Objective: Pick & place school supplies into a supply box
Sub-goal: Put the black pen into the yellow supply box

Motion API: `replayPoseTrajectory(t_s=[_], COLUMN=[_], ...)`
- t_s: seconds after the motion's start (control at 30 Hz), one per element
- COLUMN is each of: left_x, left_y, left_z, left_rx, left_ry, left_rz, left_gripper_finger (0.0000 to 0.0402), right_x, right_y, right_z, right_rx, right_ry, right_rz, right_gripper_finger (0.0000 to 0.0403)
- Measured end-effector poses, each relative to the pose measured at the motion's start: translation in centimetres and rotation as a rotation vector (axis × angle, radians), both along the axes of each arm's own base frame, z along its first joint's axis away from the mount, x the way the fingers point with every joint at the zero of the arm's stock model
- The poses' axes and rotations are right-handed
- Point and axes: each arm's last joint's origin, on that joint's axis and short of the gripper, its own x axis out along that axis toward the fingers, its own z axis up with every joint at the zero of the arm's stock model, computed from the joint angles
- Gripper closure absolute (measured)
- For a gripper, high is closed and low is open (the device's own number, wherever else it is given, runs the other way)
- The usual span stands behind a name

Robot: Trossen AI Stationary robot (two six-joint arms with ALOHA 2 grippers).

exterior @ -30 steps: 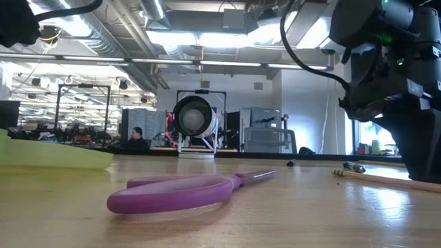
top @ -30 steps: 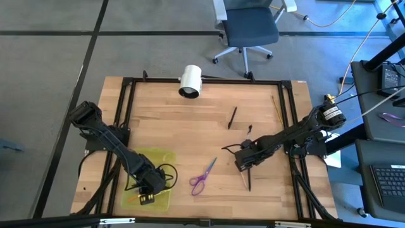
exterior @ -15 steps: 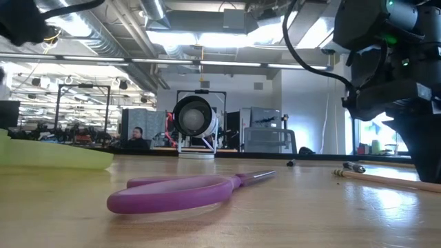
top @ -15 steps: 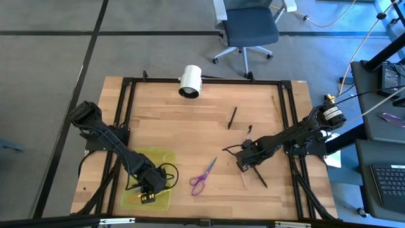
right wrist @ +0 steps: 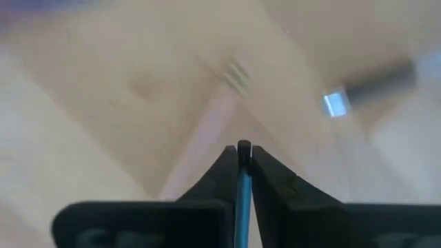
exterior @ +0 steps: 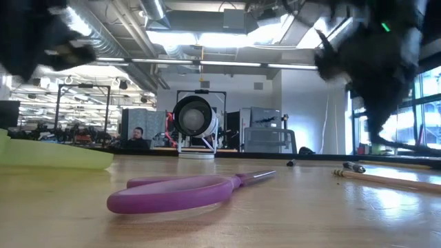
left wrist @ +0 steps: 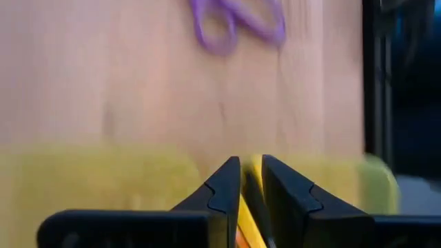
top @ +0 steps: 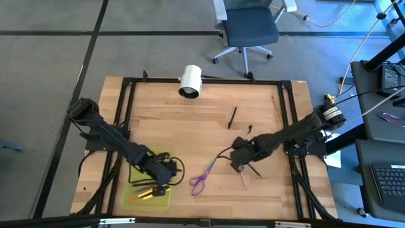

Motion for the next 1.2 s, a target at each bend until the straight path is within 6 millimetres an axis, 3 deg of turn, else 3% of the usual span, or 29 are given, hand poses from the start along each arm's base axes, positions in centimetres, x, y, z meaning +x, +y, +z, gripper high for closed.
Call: replayPoseTrajectory(t_s=[0.23,0.43,0.87,1.2], left_x=[3.3,5.3,4.4,4.0], left_y=[1.1,2.7,6.7,7.0], left_z=[1.6,2.3,-1.0,-1.3], left_rx=[0.197,0.246,0.169,0.213], left_ry=[-0.381,-0.676,-0.92,-0.961], left_rz=[-0.123,-0.206,-0.084,-0.142], left_gripper_finger=[0.0346,0.0353,0.0358,0.0351], right_x=[4.5,6.5,6.9,7.5], right_y=[1.4,3.8,5.8,5.4], right_z=[7.0,11.9,16.1,17.4], right_rx=[-0.257,-0.424,-0.63,-0.647], right_ry=[-0.392,-0.734,-0.957,-1.102], right_rz=[0.302,0.589,0.748,0.779], right_gripper_finger=[0.0371,0.0367,0.0367,0.0367])
